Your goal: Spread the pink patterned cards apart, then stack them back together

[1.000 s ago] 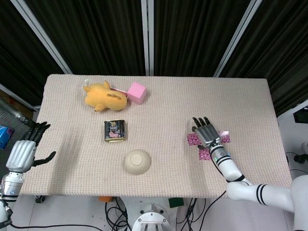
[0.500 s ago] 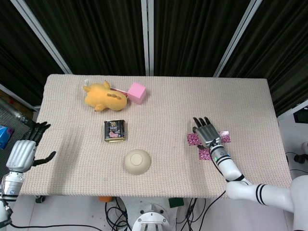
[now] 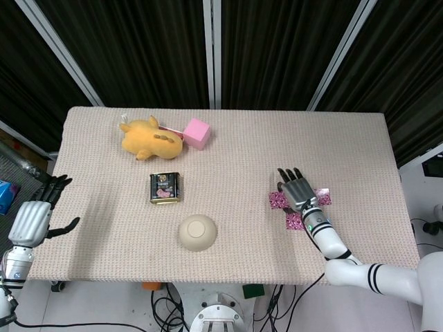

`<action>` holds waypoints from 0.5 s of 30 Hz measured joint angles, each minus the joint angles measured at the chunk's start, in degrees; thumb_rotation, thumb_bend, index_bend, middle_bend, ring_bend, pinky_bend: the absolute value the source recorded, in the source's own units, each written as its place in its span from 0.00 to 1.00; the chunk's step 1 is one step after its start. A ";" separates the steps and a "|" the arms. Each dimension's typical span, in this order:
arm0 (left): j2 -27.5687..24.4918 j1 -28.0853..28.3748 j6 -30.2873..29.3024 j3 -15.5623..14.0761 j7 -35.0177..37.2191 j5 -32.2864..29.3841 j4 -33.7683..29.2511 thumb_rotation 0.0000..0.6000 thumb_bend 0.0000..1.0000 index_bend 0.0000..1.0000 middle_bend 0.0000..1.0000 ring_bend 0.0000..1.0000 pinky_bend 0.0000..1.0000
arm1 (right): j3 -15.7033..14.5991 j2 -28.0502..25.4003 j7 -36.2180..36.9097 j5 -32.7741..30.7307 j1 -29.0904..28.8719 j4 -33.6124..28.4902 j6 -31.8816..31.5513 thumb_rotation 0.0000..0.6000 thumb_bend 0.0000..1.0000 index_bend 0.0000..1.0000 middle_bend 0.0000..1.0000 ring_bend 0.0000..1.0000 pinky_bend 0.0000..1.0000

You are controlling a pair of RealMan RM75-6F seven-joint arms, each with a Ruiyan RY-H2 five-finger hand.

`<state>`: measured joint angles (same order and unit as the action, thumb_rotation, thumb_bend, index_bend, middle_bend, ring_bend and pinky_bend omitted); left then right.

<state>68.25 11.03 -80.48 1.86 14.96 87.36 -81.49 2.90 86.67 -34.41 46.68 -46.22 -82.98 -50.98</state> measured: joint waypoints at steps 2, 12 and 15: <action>0.01 -0.01 0.01 -0.02 -0.01 0.02 0.01 0.91 0.23 0.09 0.05 0.03 0.20 | 0.09 -0.16 0.22 0.14 0.07 -0.13 -0.08 1.00 0.49 0.47 0.00 0.00 0.00; -0.06 -0.19 -0.33 -0.06 0.10 0.11 -0.08 0.91 0.23 0.09 0.05 0.03 0.20 | 0.51 -3.59 1.65 1.74 1.17 -4.53 -1.75 1.00 0.50 0.47 0.00 0.00 0.00; -0.03 -0.25 -0.43 -0.11 0.08 0.18 -0.10 0.91 0.23 0.09 0.05 0.03 0.20 | 0.40 -5.22 2.19 2.00 1.91 -7.01 -2.47 1.00 0.50 0.47 0.00 0.00 0.00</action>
<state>68.22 10.77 -80.91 1.75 15.04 87.54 -81.59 3.31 81.45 -32.22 48.68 -44.31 -90.00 -53.45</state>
